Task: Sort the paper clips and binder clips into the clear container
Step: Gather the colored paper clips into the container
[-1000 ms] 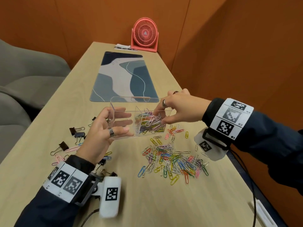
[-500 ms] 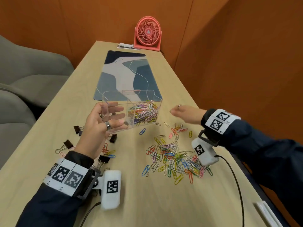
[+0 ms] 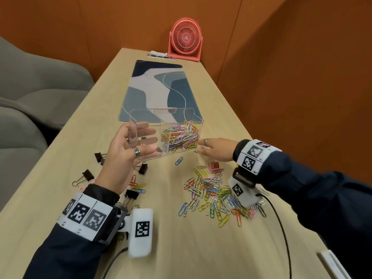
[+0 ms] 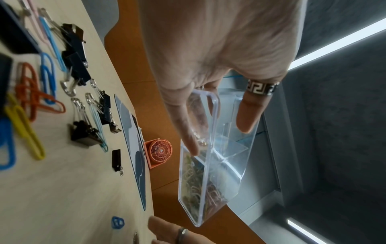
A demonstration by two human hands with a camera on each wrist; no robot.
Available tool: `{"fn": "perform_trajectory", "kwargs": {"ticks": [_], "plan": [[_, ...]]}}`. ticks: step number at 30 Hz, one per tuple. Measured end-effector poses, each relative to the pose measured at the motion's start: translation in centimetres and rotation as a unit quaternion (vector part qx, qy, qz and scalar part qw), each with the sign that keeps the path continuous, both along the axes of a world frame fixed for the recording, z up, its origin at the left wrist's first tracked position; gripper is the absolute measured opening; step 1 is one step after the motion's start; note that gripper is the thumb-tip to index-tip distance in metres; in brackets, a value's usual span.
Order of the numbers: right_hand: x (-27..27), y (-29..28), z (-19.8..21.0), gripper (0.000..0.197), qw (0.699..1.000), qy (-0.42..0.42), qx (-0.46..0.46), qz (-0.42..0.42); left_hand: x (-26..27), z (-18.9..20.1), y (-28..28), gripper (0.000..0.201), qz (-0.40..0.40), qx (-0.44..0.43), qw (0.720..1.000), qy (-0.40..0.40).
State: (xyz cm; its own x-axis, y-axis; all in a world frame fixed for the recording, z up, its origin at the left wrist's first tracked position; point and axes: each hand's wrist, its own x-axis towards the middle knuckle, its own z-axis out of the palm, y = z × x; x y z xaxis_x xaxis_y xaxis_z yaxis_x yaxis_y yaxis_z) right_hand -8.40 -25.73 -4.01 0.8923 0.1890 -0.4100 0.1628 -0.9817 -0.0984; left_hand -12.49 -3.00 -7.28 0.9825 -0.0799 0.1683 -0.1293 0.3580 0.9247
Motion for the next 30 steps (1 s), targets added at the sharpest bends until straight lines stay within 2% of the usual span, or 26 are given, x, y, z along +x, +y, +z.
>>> {"fn": "perform_trajectory", "kwargs": {"ticks": [3,6,9,12,14,18,22,25,28,30], "plan": [[0.2,1.2,-0.9,0.041,0.999,0.032,-0.016,0.028,0.0,0.0,0.2,0.05,0.007,-0.002,1.0,-0.002],[-0.2,1.4,-1.8,0.049,0.991,0.077,-0.076,0.084,0.1,0.0,0.2,0.053,0.014,-0.002,1.0,-0.004],[-1.0,0.8,-1.3,0.047,0.982,0.096,-0.117,0.114,0.2,-0.1,0.2,0.056,0.016,-0.011,1.0,-0.005],[-1.4,0.8,-0.4,0.043,0.989,0.048,-0.076,0.114,0.3,-0.1,0.3,0.065,0.015,-0.009,1.0,-0.006],[-1.1,1.7,-0.5,0.04,0.992,0.034,-0.051,0.107,0.3,-0.1,0.4,0.063,0.018,-0.005,1.0,-0.006],[-0.3,2.2,-2.0,0.047,0.981,0.079,-0.094,0.148,0.3,-0.2,0.5,0.057,0.02,-0.002,1.0,-0.01],[-1.8,-0.6,-0.7,0.052,0.975,0.111,-0.08,0.172,0.4,-0.2,0.4,0.047,0.018,-0.003,1.0,-0.012],[-3.3,-3.1,0.3,0.044,0.988,0.095,-0.017,0.124,0.3,-0.2,0.2,0.049,0.011,0.001,1.0,-0.013],[-2.6,-5.3,-0.1,0.034,0.997,-0.03,0.074,0.023,0.0,-0.1,-0.2,0.05,0.006,-0.001,1.0,-0.015],[-1.6,-6.1,-0.9,0.035,0.995,-0.046,0.083,-0.039,-0.2,-0.1,-0.4,0.051,0.005,-0.001,1.0,-0.015]]}}
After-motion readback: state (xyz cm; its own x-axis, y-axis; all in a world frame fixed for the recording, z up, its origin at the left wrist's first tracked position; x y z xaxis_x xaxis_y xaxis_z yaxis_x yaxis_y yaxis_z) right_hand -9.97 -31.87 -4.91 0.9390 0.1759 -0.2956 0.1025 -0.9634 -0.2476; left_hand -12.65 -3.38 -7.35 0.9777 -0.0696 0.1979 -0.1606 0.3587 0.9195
